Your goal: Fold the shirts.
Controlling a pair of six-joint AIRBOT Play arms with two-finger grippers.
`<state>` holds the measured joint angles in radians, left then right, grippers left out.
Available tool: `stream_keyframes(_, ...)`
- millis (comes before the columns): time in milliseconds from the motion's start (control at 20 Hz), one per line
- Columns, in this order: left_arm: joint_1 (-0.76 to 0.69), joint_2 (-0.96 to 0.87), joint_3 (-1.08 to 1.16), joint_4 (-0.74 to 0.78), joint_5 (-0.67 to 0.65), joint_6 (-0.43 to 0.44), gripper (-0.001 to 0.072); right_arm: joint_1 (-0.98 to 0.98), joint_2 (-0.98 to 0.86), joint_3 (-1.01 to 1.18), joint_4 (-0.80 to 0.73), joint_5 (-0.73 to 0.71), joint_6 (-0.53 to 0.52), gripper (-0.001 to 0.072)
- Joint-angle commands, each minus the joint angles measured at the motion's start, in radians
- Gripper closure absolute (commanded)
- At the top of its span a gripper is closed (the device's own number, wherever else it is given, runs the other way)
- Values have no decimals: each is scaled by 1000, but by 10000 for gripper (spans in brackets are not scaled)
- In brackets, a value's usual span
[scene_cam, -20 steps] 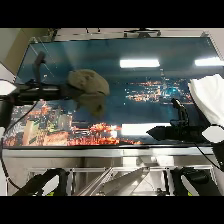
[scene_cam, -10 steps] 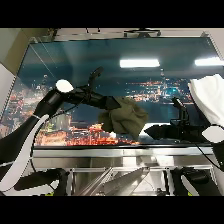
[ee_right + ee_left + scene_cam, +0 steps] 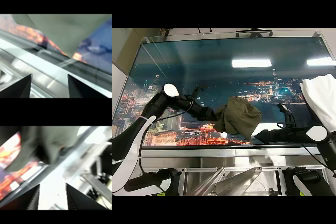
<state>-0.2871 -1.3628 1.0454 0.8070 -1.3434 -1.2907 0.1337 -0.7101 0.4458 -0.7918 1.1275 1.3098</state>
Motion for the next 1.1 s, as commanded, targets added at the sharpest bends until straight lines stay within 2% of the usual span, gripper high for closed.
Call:
stream_keyframes(0,-29,55,-193,-47,222,64,359,1,-92,-39,24,-74,-79,203)
stream_keyframes(150,-116,26,-265,-252,385,204,359,2,-231,-39,152,-152,-203,203)
stream_keyframes(250,-171,-25,-248,-252,422,213,359,6,-339,-38,290,-159,-321,208)
stream_keyframes(450,-236,-141,-155,-252,409,210,359,26,-510,-36,515,-150,-516,221)
stream_keyframes(500,-244,-166,-129,-253,391,209,360,26,-534,-36,565,-130,-570,405)
stream_keyframes(550,-250,-189,-101,-253,367,208,362,26,-543,-36,605,-98,-616,618)
stream_keyframes(600,-251,-206,-72,-253,340,201,395,26,-541,-34,639,-66,-644,640)
stream_keyframes(650,-251,-217,-42,-253,302,199,676,26,-535,-25,654,-31,-654,694)
stream_keyframes(700,-250,-217,-15,-253,272,201,707,23,-519,-10,655,6,-652,696)
stream_keyframes(800,-250,-184,55,-256,186,200,708,9,-461,40,654,92,-645,696)
stream_keyframes(950,-242,-46,181,-258,75,178,708,-58,-321,182,643,195,-549,696)
stream_keyframes(1050,-218,70,287,-259,56,131,707,-105,-219,309,601,209,-469,696)
